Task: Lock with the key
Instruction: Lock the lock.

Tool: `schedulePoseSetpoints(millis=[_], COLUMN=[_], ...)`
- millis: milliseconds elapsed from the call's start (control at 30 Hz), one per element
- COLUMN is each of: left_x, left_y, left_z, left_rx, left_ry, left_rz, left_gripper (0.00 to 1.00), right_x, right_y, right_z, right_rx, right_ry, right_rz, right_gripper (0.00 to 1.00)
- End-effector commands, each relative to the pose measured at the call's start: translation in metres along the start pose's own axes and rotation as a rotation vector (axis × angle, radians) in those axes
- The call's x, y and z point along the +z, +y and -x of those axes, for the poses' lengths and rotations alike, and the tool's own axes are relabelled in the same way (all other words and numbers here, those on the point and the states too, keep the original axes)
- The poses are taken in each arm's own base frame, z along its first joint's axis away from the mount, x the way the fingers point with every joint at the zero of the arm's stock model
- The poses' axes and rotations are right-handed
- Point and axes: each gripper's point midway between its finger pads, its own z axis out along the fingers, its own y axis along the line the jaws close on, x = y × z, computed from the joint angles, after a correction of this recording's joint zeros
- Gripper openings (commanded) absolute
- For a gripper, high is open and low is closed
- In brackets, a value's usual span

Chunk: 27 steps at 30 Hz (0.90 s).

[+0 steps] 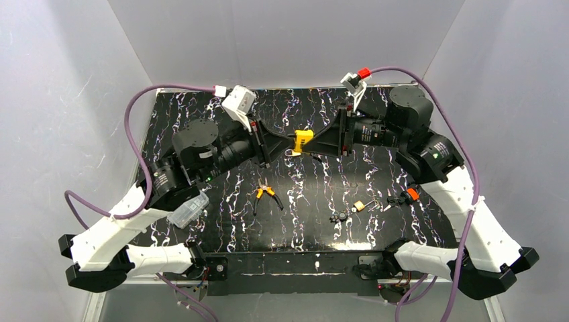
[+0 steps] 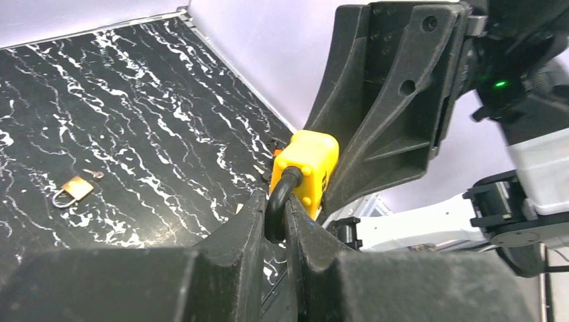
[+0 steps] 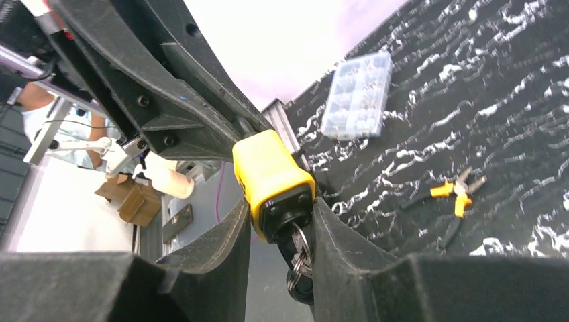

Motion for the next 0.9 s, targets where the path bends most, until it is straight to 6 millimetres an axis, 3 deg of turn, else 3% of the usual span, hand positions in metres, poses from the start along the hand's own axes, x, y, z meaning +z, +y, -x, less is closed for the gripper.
schedulePoseSetpoints(millis=[0,100,233,367,633,867], left_x=[0.001,-0.002,-0.007,-0.009,-0.022,-0.028], left_y=[-0.015,-0.011,-0.011,-0.013,-0.027,-0.039], left_z=[-0.071,-0.058,-0.043,-0.036,-0.016,0.005], left_rx=[-0.059,-0.065,-0.066,-0.067,-0.071,-0.106], left_ry=[0.292,0.250,0.203,0.188,0.143,0.117], left_rz=[-0.128,-0.110,-0.112,-0.127,-0.215,-0.312], left_gripper=[0.00,0.00,0.00,0.00,0.00,0.00], right_x=[-0.025,-0.036,-0.049,-0.060,-0.057,-0.056], right_y=[0.074,0.066,0.052,0.040,0.009,0.005], right_z=[0.070,0.059,0.046,0.042,0.019,0.005], right_rx=[-0.299,-0.287,-0.259,-0.226,-0.162,-0.143], right_ry=[-0.327,-0.334,-0.343,-0.346,-0.290,-0.278], right_rz=[0.285,0.273,0.264,0.282,0.289,0.318], right_gripper=[0.17,0.50,0.68,0.73,0.73,0.66])
